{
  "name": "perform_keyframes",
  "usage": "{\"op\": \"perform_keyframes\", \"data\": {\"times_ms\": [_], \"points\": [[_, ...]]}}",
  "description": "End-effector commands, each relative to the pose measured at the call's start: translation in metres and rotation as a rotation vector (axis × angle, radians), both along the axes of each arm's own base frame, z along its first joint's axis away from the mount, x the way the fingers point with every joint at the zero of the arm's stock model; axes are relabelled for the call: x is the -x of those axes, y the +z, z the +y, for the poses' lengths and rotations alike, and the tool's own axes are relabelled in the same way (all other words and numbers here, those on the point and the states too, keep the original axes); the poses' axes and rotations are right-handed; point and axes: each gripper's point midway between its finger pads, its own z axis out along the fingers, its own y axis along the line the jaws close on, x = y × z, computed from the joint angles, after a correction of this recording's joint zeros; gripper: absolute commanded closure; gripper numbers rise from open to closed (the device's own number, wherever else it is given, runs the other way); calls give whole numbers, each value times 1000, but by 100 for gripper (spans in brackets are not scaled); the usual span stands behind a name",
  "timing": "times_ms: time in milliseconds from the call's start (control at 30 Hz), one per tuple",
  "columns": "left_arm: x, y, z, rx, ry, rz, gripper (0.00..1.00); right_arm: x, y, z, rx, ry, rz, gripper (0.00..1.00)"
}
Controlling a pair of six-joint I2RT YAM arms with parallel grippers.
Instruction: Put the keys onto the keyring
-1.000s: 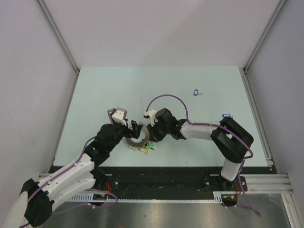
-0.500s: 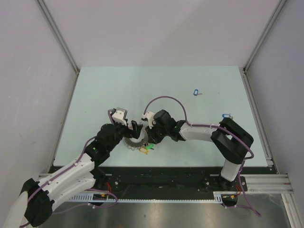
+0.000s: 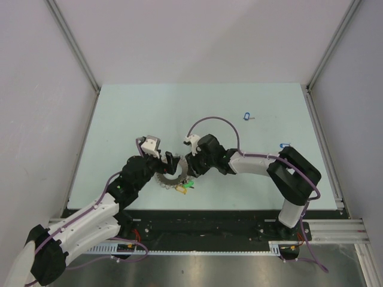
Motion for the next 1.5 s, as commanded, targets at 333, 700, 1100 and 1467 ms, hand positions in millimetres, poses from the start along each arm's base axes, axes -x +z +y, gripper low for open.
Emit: {"op": "perform_keyframes", "data": {"times_ms": [333,700,1100,1467], "points": [[-1,8,-5,41,-8,-15,4,20,2,23,-100,118,56,64],[0,8,-4,43,-8,-16,4,8,5,16,-55,39,8,64],[1,8,-3,44,-5,-16,4,7,-8,14,-52,13,61,64],[1,8,-4,45,-9,-15,4,8,-8,15,-52,26,54,66]]}}
